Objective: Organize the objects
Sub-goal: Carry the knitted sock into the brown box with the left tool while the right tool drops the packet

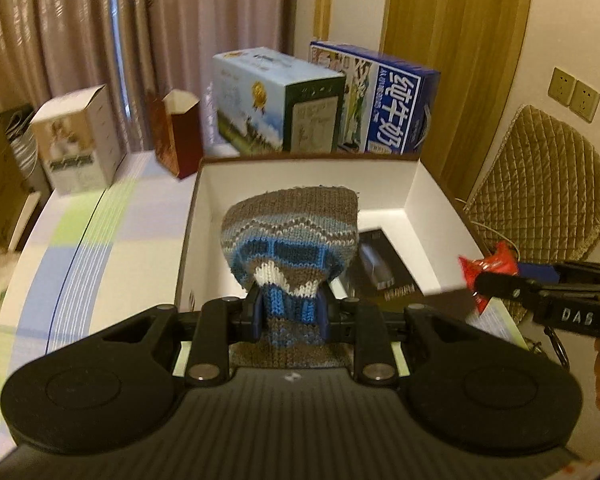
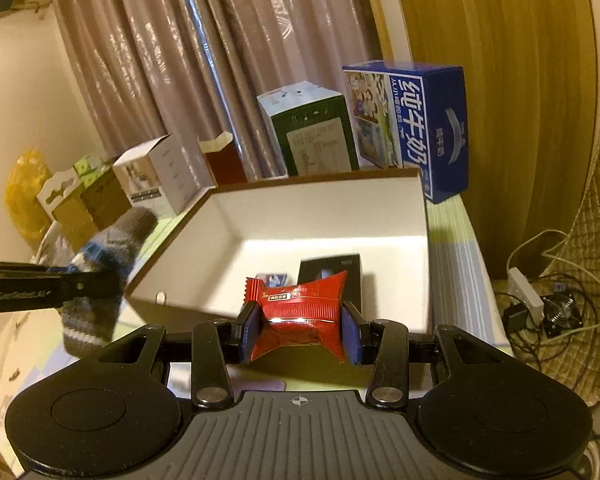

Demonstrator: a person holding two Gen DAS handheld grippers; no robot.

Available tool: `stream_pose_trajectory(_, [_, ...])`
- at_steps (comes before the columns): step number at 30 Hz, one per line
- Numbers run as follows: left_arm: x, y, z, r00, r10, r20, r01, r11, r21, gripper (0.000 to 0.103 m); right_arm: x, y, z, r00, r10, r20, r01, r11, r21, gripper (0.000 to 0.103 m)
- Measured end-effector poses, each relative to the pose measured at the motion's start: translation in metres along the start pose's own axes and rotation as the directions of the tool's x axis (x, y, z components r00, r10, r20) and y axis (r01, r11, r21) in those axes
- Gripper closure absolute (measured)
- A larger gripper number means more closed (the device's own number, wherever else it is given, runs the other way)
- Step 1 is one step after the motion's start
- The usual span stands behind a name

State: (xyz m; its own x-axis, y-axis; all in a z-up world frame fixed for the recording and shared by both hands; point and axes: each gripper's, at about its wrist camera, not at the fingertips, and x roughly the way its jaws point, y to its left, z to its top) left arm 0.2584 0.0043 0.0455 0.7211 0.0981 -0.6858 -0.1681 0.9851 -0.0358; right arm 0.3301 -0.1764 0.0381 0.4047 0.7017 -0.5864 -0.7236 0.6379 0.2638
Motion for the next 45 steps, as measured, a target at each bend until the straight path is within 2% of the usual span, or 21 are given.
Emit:
stream_pose_trajectory(9, [0.076, 0.004, 0.045, 0.997, -0.031, -0.069, 0.033, 0.999, 0.03, 0.081, 0.062, -0.006, 0.038, 0.999, -0.016, -0.03, 0.017, 1.0, 0.015, 0.063])
stream_pose_trajectory(20, [0.164, 0.009, 0.07, 0.986, -0.024, -0.164, 0.035, 0.997, 0.065, 0.081, 0.128, -0.027, 0.071, 0.997, -0.031, -0.077, 0.035, 0.998, 0.052, 0.063])
stream_pose_trajectory(26, [0.201, 0.008, 0.08, 0.981, -0.021, -0.192, 0.037, 0.996, 0.078, 0.08, 0.155, -0.038, 0.081, 0.994, -0.048, -0.102, 0.055, 0.996, 0.069, 0.063])
stream_pose_trajectory(34, [0.232, 0.007, 0.085, 0.978, -0.037, -0.206, 0.052, 0.996, 0.068, 0.072, 0.183, -0.048, 0.087, 0.989, -0.058, -0.137, 0.071, 0.994, 0.086, 0.063])
stream_pose_trajectory(36, [0.234, 0.009, 0.085, 0.978, -0.036, -0.207, 0.051, 0.996, 0.067, 0.061, 0.188, -0.049, 0.087, 0.987, -0.056, -0.148, 0.07, 0.994, 0.086, 0.063])
stream_pose_trajectory(42, [0.239, 0.02, 0.084, 0.975, -0.014, -0.222, 0.031, 0.997, 0.072, 0.05, 0.205, -0.052, 0.087, 0.98, -0.061, -0.187, 0.077, 0.994, 0.081, 0.063])
stream_pose_trajectory(45, [0.241, 0.025, 0.082, 0.973, -0.007, -0.23, 0.024, 0.997, 0.067, 0.048, 0.213, -0.053, 0.086, 0.977, -0.06, -0.203, 0.079, 0.993, 0.087, 0.063])
